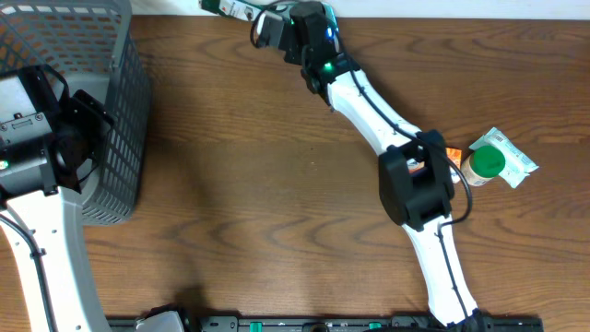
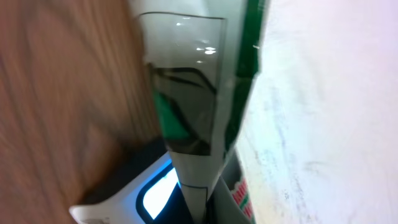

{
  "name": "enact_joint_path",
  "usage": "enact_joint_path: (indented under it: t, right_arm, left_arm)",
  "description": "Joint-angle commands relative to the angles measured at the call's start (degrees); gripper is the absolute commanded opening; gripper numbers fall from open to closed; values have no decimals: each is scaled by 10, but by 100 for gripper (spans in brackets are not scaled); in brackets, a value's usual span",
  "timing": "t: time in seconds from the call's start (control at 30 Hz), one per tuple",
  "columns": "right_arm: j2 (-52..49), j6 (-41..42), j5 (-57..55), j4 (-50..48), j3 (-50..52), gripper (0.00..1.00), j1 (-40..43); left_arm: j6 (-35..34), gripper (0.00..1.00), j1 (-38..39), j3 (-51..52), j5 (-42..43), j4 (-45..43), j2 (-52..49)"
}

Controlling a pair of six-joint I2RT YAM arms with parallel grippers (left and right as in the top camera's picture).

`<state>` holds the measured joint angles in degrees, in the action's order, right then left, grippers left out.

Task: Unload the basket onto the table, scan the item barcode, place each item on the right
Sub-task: 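Carry the glove package right and lower it beside the orange packets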

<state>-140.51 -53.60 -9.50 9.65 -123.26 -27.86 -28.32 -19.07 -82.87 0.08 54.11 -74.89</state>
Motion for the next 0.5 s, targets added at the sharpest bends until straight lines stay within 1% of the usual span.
enact_joint_path:
  t: [0.0, 0.17, 0.23, 0.3, 0.4, 0.47]
  right_arm:
    - [114, 153, 40, 17, -8, 1, 2]
    - [214, 276, 40, 163, -8, 1, 3]
    - [258, 318, 40, 258, -8, 1, 6]
    - [290, 341, 40, 342, -8, 1, 12]
    - [317, 368, 40, 460, -8, 1, 25]
    - [322, 413, 40, 560, -8, 1, 43]
  left_arm:
    - [1, 80, -3, -5, -1, 3, -3]
    - [1, 80, -3, -5, -1, 3, -3]
    - [1, 80, -3, -5, -1, 3, -3]
    - [1, 80, -3, -5, -1, 3, -3]
    - [1, 80, -3, -5, -1, 3, -3]
    - [1, 80, -3, -5, -1, 3, -3]
